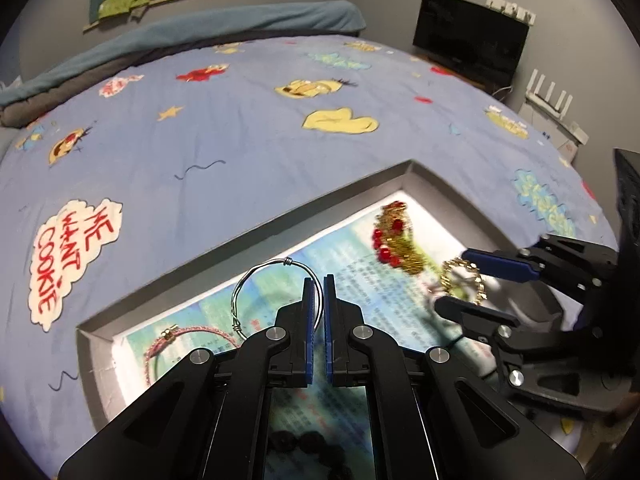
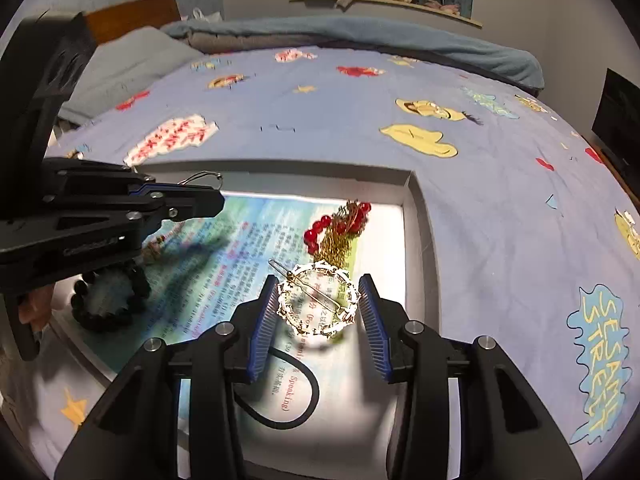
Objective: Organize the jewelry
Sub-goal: 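Carry the gold ring with the right tool into the tray while the left tool carries the bangle, then open the left tool over the tray paper while the right tool releases the gold ring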
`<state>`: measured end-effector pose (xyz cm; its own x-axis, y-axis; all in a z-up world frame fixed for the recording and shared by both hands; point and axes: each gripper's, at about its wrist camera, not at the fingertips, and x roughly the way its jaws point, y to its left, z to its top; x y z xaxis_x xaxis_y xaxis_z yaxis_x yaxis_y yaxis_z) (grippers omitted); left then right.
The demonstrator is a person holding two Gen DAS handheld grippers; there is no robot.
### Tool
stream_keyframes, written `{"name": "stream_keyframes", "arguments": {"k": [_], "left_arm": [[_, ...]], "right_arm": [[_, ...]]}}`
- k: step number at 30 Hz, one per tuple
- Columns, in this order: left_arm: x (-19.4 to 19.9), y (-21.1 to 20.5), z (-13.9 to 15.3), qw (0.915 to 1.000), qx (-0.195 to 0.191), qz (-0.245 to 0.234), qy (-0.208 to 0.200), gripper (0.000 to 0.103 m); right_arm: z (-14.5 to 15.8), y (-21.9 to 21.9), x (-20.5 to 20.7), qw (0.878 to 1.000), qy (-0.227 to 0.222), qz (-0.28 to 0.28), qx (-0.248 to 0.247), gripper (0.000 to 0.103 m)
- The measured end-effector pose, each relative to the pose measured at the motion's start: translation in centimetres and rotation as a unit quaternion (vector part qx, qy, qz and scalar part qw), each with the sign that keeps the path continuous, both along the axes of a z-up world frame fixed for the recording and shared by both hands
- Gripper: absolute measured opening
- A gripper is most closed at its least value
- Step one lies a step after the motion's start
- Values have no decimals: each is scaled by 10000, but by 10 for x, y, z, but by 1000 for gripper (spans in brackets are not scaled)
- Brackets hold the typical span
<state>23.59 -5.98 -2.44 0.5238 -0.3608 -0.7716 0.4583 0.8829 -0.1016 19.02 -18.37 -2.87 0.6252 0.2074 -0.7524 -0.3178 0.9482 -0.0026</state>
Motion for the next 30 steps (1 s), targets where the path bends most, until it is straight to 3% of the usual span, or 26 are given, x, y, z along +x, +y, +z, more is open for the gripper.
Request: {"name": "stream_keyframes", "arguments": {"k": [9, 18, 20, 22, 25, 26, 27, 30], "left_arm": [[16, -2, -18, 9985, 50, -22, 548, 5], [18, 5, -17, 9984, -79, 156, 540, 5], [16, 9, -14, 9986, -116, 223, 456, 11], [11, 12, -9, 9989, -131, 315, 318, 31], [5, 17, -3, 9989, -202, 346, 258, 33], [2, 19, 0, 9988, -193, 396, 222, 36], [0, 21, 2, 9987, -204, 434, 185, 37], [-11, 27, 13, 9981, -310, 532, 39, 52]], "right_arm": [[-6, 7, 3, 9997, -9, 39, -221, 41], [-7, 9, 4, 9996, -27, 82, -281, 41], [-6, 7, 4, 9997, -24, 81, -208, 42], [-3, 4, 2, 9999, -43, 79, -102, 42], [4, 3, -6, 9998, -149, 112, -58, 43], [7, 3, -8, 9998, -179, 117, -42, 46], [10, 2, -11, 9997, -218, 113, -16, 55], [18, 1, -21, 9994, -329, 130, 58, 61]]}}
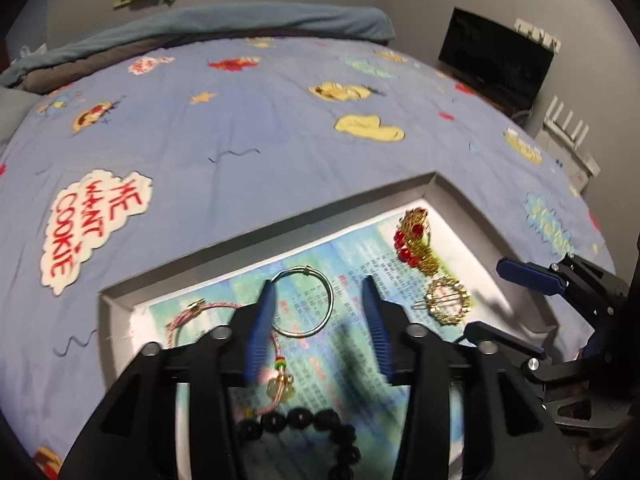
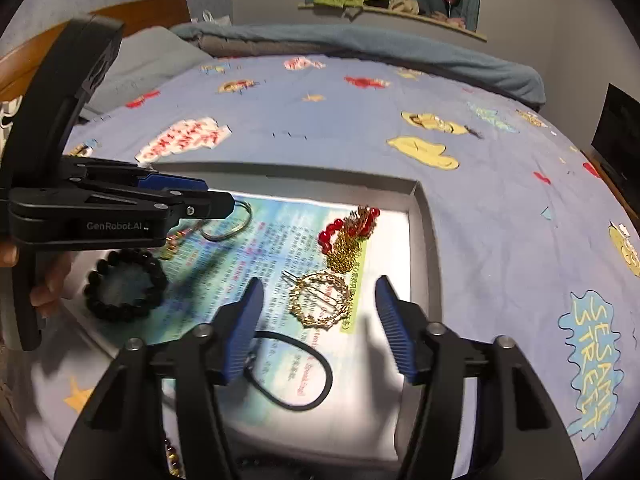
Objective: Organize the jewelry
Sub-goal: 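Open the left tool over the tray paper while the right tool releases the gold ring, then withdraw both open tools from the tray back toward the jewelry pile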
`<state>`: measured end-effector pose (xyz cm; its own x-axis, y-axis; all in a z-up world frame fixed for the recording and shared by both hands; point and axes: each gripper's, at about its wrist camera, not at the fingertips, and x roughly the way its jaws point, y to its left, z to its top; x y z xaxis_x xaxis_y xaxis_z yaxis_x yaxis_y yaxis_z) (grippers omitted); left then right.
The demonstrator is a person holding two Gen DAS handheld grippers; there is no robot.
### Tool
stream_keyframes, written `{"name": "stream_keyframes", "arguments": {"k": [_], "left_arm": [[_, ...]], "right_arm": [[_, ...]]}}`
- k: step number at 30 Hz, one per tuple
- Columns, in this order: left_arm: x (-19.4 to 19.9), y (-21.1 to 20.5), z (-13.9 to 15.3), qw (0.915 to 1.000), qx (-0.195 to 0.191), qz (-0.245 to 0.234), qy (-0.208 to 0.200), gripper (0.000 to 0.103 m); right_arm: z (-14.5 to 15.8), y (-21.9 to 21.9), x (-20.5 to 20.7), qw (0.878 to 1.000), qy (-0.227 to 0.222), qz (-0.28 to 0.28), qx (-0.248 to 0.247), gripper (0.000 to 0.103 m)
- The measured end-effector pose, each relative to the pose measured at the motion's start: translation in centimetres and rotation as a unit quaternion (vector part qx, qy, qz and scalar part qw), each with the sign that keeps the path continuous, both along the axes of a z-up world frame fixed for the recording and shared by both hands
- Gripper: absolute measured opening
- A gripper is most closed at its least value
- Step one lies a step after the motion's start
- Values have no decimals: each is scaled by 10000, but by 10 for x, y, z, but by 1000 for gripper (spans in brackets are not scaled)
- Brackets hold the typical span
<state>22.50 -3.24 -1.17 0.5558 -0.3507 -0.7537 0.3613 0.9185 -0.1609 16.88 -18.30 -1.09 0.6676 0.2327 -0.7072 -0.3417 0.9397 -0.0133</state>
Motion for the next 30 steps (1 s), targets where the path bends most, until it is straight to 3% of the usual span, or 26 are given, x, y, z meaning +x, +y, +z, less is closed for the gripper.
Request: {"name": "stream_keyframes", "arguments": {"k": [2, 8, 11, 23, 30], "left_arm": [[-10, 4, 9, 9999, -15, 63, -148, 66], [-48, 25, 39, 9976, -137, 331, -587, 84], [-66, 35, 50, 9956, -101, 499, -786, 93], [-128, 80, 69, 9892, 31, 1110, -952, 96], [-167, 88, 58, 9857, 258, 1307, -1035, 97]], "right_arm": [[7, -3, -9, 10000, -78, -18, 29, 69], [29, -23, -38, 9991, -313, -135, 264, 90], [40, -32, -51, 9983, -426, -202, 356, 94], [69, -61, -90, 9938, -781, -560, 566, 97], [62, -69, -109, 9942, -716, -608, 521, 97]]}}
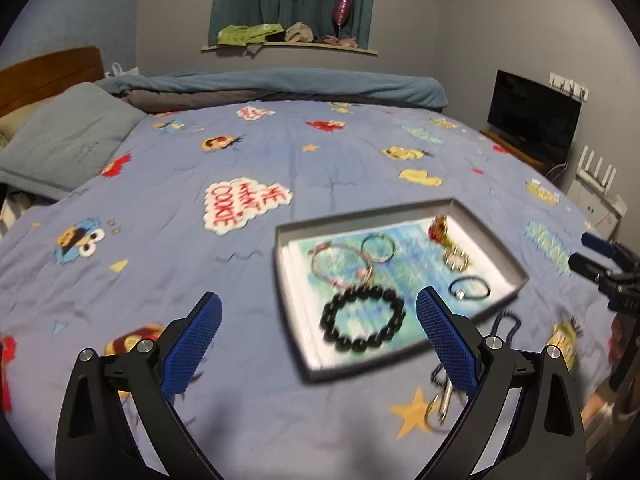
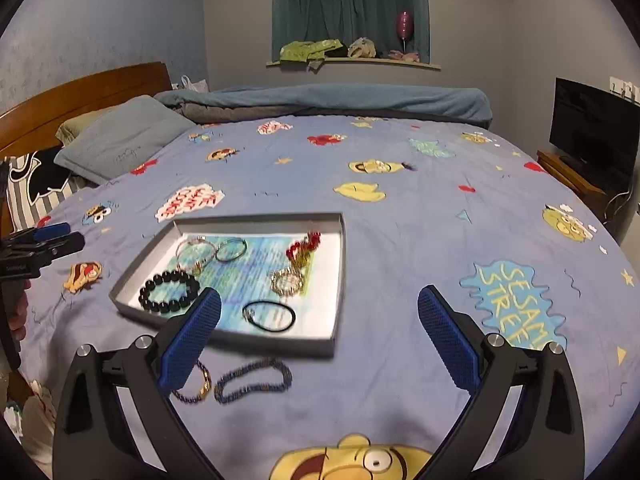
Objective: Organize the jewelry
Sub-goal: 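Withdraw both open tools from the tray back toward the jewelry pile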
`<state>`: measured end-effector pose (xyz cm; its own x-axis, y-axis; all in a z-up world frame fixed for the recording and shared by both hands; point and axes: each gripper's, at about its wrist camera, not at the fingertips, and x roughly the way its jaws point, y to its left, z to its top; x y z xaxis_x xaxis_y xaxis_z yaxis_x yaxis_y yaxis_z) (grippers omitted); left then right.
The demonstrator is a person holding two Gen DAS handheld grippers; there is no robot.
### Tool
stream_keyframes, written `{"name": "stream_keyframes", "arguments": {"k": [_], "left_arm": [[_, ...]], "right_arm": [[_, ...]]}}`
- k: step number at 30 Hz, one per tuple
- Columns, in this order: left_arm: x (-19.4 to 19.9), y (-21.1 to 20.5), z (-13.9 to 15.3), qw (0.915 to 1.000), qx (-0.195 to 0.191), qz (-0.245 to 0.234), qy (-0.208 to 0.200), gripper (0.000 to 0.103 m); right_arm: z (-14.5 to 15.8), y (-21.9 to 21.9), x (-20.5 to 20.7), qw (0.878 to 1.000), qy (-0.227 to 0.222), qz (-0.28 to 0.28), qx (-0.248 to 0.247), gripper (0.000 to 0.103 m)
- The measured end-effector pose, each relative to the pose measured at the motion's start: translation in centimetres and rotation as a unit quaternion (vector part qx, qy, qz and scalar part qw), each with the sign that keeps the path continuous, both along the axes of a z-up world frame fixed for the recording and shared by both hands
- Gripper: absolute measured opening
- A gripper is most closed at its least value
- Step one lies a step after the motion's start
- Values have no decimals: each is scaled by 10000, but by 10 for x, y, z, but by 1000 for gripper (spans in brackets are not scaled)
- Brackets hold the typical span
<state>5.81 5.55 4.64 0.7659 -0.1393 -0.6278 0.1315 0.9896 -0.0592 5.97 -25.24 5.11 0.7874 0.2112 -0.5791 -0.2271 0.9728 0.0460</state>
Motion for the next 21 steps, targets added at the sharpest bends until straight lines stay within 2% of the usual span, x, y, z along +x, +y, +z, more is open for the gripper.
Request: {"name": "stream_keyframes", "arguments": {"k": [11, 16, 21], "left_arm": [[-41, -26, -43, 9995, 90, -179, 247, 97], [-51, -47, -64, 9983, 40, -441, 385, 97], [-56, -72, -81, 9965, 232, -701, 402, 97]], "right_arm": [[-31, -4, -16, 9993, 346, 19, -104, 97], [-47, -2, -18, 9985, 522, 55, -131, 97], [-61, 4, -20, 9976, 662, 142, -144, 97]]}}
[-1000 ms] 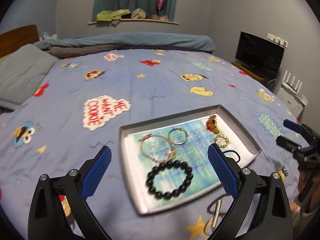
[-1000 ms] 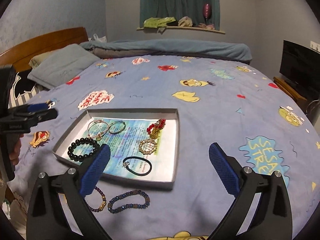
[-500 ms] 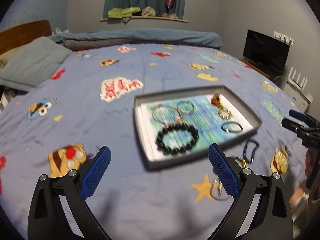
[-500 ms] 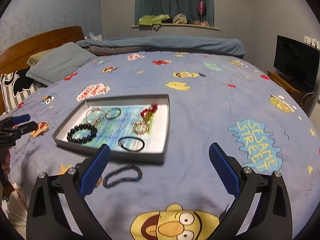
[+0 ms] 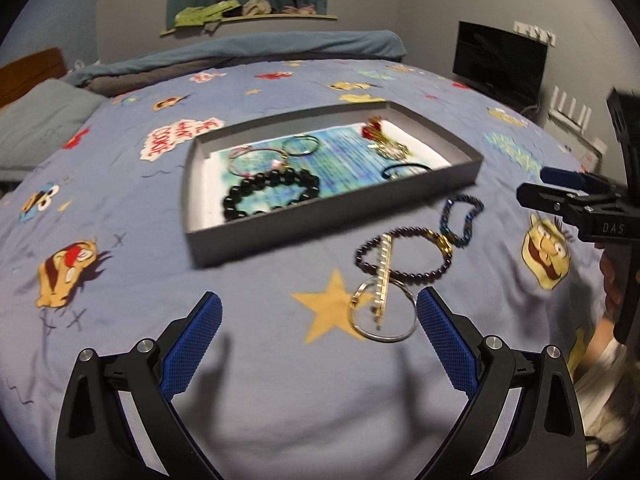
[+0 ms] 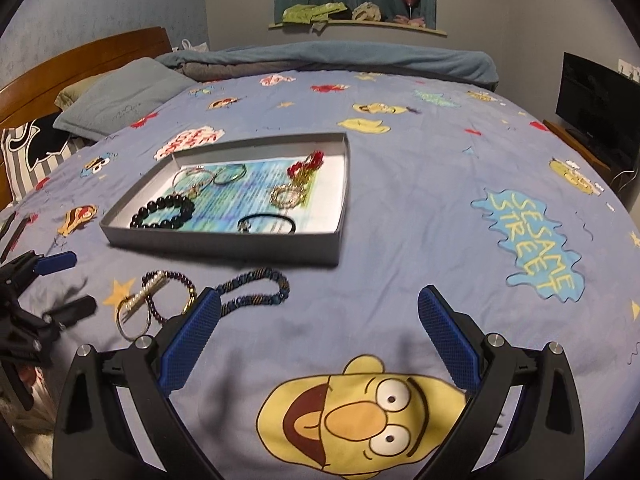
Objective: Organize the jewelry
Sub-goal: 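Withdraw both open tools from the tray back toward the jewelry pile, then close the left tool on the pearl hairpin while the right tool grasps the blue beaded bracelet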
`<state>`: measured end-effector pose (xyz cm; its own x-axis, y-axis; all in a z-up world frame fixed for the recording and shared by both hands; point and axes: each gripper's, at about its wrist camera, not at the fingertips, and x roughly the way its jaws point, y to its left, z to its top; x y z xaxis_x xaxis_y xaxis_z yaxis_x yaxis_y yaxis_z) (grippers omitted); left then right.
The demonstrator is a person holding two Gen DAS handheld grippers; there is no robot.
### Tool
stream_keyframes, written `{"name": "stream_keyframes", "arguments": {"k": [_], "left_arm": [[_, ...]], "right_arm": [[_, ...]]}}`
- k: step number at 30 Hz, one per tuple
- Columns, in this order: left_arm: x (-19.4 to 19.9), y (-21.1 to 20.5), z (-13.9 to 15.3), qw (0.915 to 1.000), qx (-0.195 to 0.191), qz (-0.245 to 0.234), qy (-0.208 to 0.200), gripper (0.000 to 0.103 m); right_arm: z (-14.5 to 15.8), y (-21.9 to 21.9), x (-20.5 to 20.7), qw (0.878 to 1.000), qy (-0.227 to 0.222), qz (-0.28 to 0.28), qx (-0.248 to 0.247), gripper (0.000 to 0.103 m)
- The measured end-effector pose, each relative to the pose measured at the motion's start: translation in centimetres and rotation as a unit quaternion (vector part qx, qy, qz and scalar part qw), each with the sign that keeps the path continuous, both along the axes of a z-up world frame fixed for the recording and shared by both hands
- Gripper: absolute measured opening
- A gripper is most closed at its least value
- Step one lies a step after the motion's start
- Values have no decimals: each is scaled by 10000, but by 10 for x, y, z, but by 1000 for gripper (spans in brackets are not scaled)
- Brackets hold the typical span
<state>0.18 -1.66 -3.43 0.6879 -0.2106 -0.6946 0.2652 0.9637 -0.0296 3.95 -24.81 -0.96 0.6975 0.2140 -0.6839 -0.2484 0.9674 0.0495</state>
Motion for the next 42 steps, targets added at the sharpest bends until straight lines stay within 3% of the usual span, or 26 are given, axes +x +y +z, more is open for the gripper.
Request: {"name": "stream_keyframes", "arguments": {"k": [13, 15, 23, 28, 34, 42], "left_arm": [[6, -10, -12, 9999, 6, -84, 65, 94], [8, -12, -11, 9999, 0, -122, 29, 93], [17, -24, -14, 9991, 52, -410, 72, 64], [20, -28, -16, 9988, 46, -490, 70, 56], [21, -34, -17, 9974, 34, -713, 51, 37], [20, -32, -19, 9955, 34, -936, 112, 25]], "right_arm": [[-13, 10, 8, 9999, 102, 122, 2, 97], [-14, 12, 11, 9999, 80, 139, 14, 93], [-20, 19, 26, 9995, 241, 202, 13, 66], [-27, 25, 32, 9987, 388, 330, 78, 56], [-30, 30, 37, 9981, 458, 410, 64, 43], [-27, 27, 38, 9963, 629, 507, 287, 29]]}}
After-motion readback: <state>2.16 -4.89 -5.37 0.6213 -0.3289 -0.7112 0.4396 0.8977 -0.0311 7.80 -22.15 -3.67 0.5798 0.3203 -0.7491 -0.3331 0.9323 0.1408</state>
